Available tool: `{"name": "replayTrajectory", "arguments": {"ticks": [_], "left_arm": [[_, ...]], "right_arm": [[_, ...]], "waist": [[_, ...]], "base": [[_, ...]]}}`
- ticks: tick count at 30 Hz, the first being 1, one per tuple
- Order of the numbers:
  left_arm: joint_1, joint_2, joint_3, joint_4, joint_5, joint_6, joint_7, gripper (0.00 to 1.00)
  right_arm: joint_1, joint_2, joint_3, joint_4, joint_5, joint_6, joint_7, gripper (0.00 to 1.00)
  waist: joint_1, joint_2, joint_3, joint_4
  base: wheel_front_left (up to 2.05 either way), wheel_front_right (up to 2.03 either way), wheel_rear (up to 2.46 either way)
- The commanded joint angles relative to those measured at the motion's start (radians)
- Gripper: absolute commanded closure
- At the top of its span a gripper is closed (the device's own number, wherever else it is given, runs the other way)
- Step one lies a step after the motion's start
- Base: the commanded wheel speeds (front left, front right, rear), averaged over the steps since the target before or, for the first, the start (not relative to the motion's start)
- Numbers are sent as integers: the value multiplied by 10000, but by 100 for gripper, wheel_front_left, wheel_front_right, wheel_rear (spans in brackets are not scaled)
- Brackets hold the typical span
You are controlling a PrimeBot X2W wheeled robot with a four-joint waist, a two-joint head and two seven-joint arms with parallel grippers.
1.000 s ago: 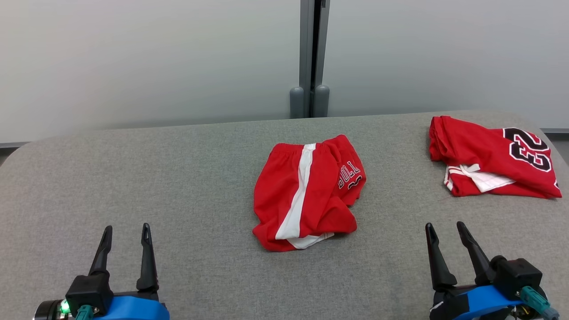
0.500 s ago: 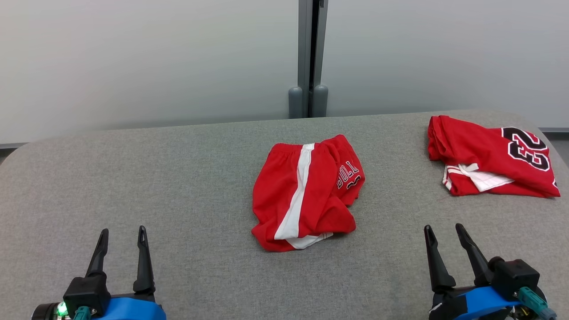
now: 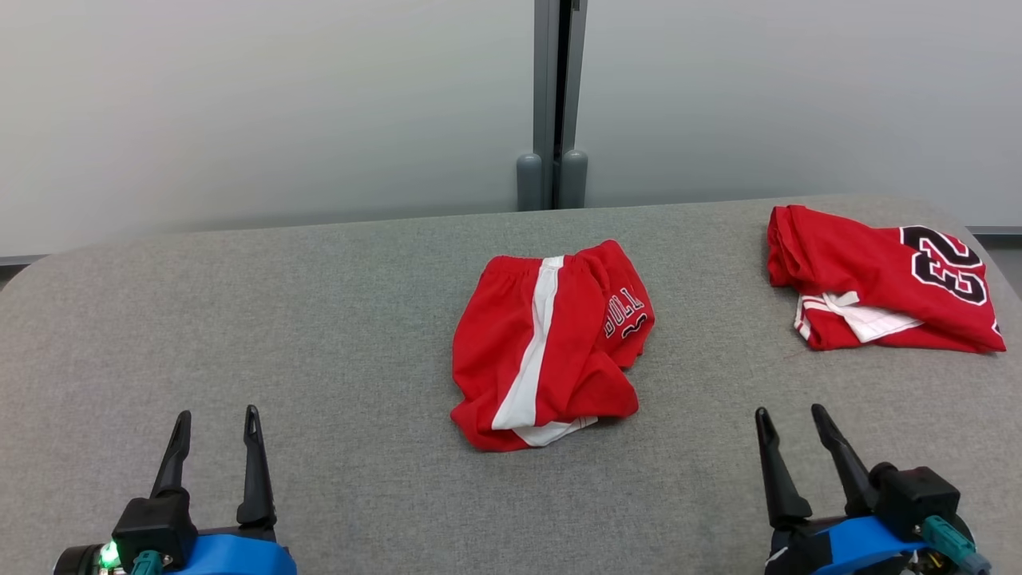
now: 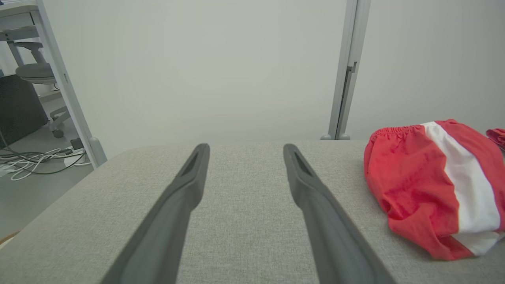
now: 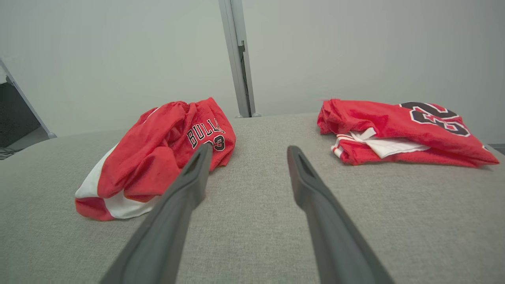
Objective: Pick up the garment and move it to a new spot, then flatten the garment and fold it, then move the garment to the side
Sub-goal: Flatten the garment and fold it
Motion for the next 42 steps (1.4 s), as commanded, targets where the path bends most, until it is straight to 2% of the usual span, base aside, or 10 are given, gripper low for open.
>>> {"name": "replayTrajectory", "arguments": {"ticks": [1, 8, 13, 18, 21, 30, 35, 42], "left_arm": [[-17, -4, 24, -15, 70, -47, -45, 0], [-176, -82, 8, -4, 90, -62, -45, 0], [-450, -98, -58, 91, 131, -157, -45, 0], [-789, -179, -171, 131, 103, -192, -45, 0], [-1039, -247, -279, 142, 64, -212, -45, 0], [-1661, -370, -626, 239, -39, -229, -46, 0], [-1936, -407, -837, 313, -89, -236, -46, 0], [-2308, -418, -1075, 384, -118, -223, -46, 0]], "right_arm": [[-55, -4, 61, 59, 15, 1, -33, 0], [-1019, -327, 744, 275, 25, 1, -33, 0], [-2390, -510, 1514, 602, -19, 1, -34, 0], [-3986, -634, 2109, 1476, -62, 1, -33, 0], [-4836, -683, 2354, 2195, -77, 1, -33, 0], [-6790, -803, 2764, 5419, -75, 1, 47, 0], [-7258, -855, 2735, 7043, -55, 1, 3, 0], [-7588, -701, 2674, 8560, 53, 1, -21, 0]], "waist": [[0, 0, 6, 17], [0, 0, 97, 218], [0, 0, 347, 528], [0, 0, 705, 1021], [0, 0, 953, 1346], [0, 0, 1604, 2172], [0, 0, 1842, 2511], [0, 0, 2127, 2828]], "base": [[0, 0, 0], [0, 0, 0], [0, 0, 0], [0, 0, 0], [0, 0, 0], [0, 0, 0], [0, 0, 0], [0, 0, 0]]}}
